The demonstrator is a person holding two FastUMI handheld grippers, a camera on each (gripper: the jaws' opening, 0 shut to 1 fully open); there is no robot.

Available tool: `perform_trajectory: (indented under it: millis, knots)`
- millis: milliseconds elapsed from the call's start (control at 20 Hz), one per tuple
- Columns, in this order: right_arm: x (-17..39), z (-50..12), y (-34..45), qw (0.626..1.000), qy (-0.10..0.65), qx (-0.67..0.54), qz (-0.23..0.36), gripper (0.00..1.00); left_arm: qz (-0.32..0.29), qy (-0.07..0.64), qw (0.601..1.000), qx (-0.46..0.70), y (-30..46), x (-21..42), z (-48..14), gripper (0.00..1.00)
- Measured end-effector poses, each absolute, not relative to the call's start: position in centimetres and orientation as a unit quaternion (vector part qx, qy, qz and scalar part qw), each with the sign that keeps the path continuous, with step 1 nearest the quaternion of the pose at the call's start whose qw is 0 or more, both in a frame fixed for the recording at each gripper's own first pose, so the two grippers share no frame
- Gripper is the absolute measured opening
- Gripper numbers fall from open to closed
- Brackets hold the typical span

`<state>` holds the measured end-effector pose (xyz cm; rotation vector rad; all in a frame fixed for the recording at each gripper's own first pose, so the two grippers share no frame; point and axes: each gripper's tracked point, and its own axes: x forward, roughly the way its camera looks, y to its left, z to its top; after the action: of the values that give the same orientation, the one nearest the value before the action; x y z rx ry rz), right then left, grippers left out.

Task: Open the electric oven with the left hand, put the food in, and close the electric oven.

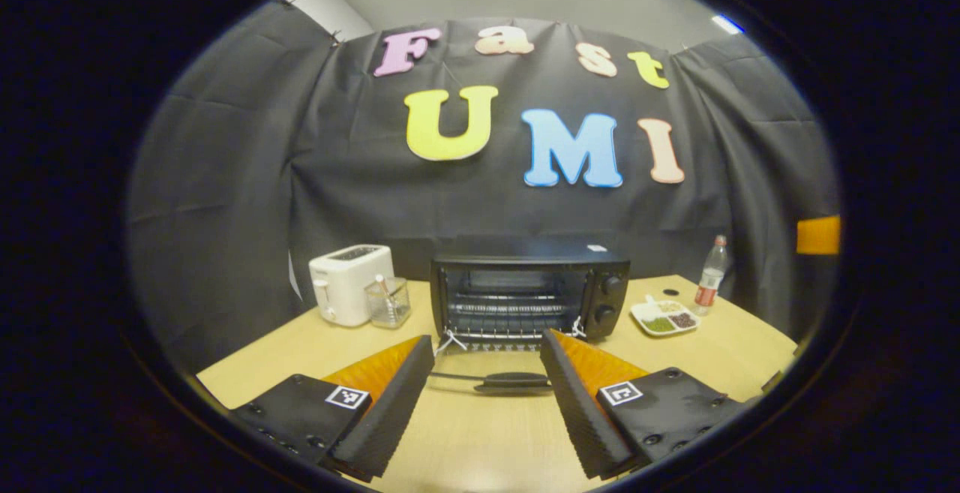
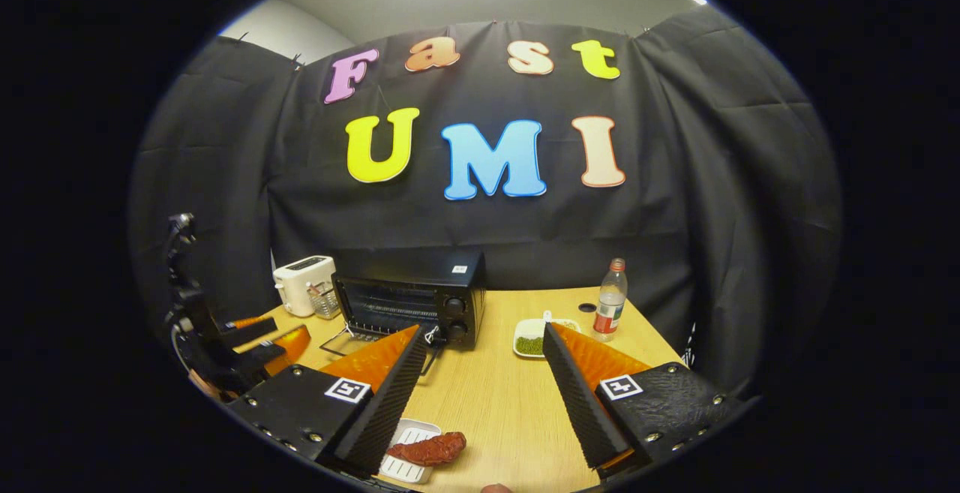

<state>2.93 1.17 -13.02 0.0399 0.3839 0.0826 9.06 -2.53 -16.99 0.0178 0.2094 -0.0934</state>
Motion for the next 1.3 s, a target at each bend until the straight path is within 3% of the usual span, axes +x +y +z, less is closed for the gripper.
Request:
perform_trajectory:
  millis: [50,200,350,500,700,750,800,900,1000,1050,1200,1300]
  knots:
    - [2.9,-13.8,1.4,0.978,0.203,0.023,0.049,0.95,-0.047,0.089,0.995,0.013,-2.2,8.5,-15.3,0.96]
    - [2.5,-16.7,2.1,0.965,0.246,0.052,0.073,0.96,-0.047,0.053,0.997,0.021,-1.9,6.7,-10.9,0.92]
    - [1.6,-20.2,2.9,0.944,0.303,0.088,0.094,0.96,-0.040,0.031,0.999,0.017,-1.6,5.4,-8.0,1.00]
    - [0.7,-22.9,3.6,0.918,0.357,0.133,0.108,0.98,-0.029,0.018,0.999,0.005,-1.0,4.4,-6.2,0.96]
    - [-0.4,-26.9,4.0,0.880,0.421,0.195,0.101,0.98,-0.019,0.007,1.000,0.014,-0.3,4.1,-5.1,0.99]
    - [-0.6,-27.7,4.0,0.870,0.434,0.210,0.098,0.92,-0.019,0.007,1.000,0.018,-0.2,4.1,-4.9,0.99]
    - [-0.9,-28.4,4.0,0.861,0.446,0.226,0.095,0.99,-0.018,0.006,1.000,0.020,-0.1,4.1,-4.9,0.99]
    - [-1.6,-29.6,4.8,0.836,0.469,0.266,0.101,0.98,-0.014,0.006,1.000,0.020,0.3,4.0,-4.6,0.99]
    - [-2.2,-30.5,5.4,0.802,0.496,0.319,0.095,0.84,-0.011,0.005,1.000,0.021,0.7,3.8,-4.5,0.99]
    - [-2.7,-30.9,5.9,0.783,0.507,0.348,0.093,0.82,-0.010,0.005,1.000,0.022,0.8,3.7,-4.4,0.96]
    - [-3.7,-31.9,7.1,0.738,0.533,0.404,0.091,0.82,-0.007,0.010,1.000,0.024,1.4,3.6,-4.8,0.99]
    - [-4.0,-32.6,7.1,0.729,0.536,0.417,0.078,0.82,-0.003,0.012,1.000,0.022,1.9,3.6,-4.9,0.99]
